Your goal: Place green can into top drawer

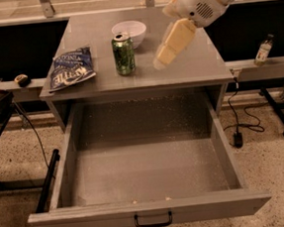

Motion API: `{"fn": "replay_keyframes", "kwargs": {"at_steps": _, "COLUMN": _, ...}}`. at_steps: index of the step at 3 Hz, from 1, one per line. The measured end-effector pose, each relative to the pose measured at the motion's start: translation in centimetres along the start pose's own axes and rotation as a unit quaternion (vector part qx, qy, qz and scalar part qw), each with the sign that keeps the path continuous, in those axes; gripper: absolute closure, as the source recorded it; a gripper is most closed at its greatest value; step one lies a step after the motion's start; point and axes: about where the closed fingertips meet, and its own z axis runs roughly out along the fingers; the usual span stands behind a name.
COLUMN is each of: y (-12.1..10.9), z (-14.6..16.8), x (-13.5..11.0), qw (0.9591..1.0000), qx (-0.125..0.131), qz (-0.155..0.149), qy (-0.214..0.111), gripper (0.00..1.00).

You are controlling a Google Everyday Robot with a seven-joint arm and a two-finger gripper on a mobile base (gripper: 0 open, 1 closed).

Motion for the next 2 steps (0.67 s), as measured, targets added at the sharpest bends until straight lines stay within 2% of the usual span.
{"fn": "replay_keyframes", "kwargs": {"at_steps": 1, "y": -2.6, "z": 3.2, "x": -1.7, "qw": 0.9964, "qx": 0.034, "qz": 0.055, "qy": -0.056, "gripper": 0.0}}
{"fn": "replay_keyframes", "kwargs": {"at_steps": 2, "y": -2.6, "z": 8.2, "x": -2.2, "qw": 0.9901, "qx": 0.053, "qz": 0.11, "qy": -0.069, "gripper": 0.0}}
